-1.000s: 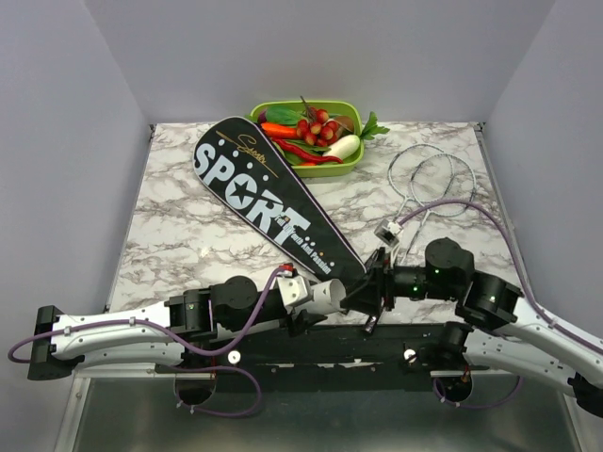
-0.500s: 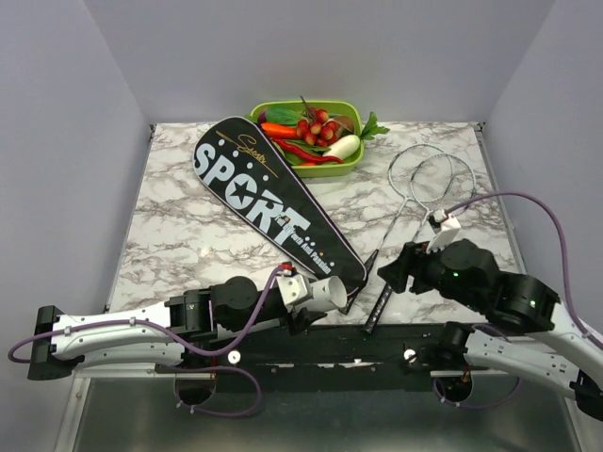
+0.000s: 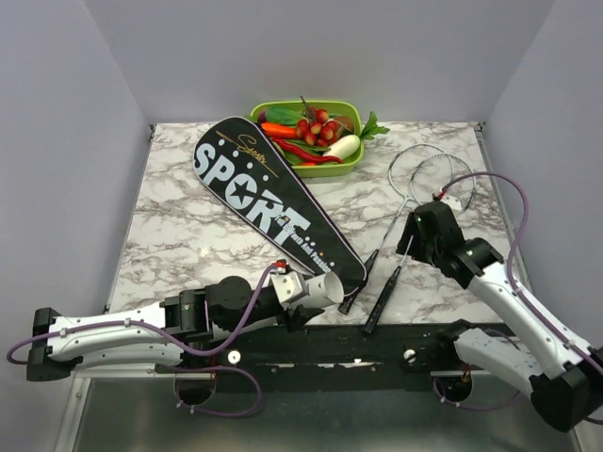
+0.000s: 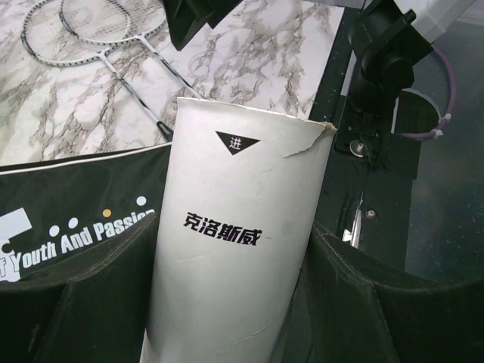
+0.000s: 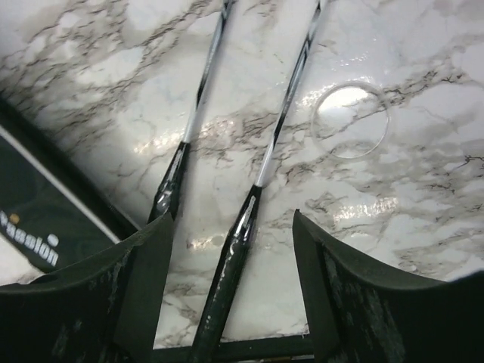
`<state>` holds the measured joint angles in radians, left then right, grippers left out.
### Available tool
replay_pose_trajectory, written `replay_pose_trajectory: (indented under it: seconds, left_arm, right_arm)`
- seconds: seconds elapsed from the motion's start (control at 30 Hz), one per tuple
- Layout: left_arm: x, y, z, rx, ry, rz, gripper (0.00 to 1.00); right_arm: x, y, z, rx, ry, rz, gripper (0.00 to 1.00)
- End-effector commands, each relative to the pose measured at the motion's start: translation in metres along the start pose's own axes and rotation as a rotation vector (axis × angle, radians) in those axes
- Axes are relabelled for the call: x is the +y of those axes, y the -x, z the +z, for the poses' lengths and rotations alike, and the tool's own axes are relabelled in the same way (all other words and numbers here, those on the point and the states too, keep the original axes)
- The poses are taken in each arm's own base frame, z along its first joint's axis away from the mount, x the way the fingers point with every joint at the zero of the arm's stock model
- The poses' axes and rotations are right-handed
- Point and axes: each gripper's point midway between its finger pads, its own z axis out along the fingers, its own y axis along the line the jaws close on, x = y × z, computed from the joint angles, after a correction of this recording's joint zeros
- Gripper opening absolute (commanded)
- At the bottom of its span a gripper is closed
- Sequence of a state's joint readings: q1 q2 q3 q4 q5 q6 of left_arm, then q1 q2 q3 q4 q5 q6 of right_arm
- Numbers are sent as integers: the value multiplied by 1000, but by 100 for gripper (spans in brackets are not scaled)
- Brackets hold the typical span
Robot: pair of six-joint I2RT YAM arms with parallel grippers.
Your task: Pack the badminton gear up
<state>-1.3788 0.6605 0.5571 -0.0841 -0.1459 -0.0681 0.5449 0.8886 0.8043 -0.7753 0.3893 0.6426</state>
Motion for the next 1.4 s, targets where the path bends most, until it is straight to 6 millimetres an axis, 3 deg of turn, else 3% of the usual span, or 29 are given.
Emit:
replay_pose_trajectory:
  seconds: [0.0,0.13,0.43,0.9,1.37]
  left_arm:
    - [5,-16,-6,30,76,-182,0]
    - [8,-20,-9,35,91,-185,0]
    - [8,-18,-12,19,89,-182,0]
    - [7,-25,-10,32,90,-175,0]
    - [7,-28,-12,33,105,-163,0]
  right_arm:
    - [0,5,38,59,23,47,69]
    - [-34,1,72,123,-119,108,65]
    - [-74,-9,109,204,-219,159,60]
    - [-74,-13,127,269,-237,179,48]
    - [-73,-20,139,337,-251,177,44]
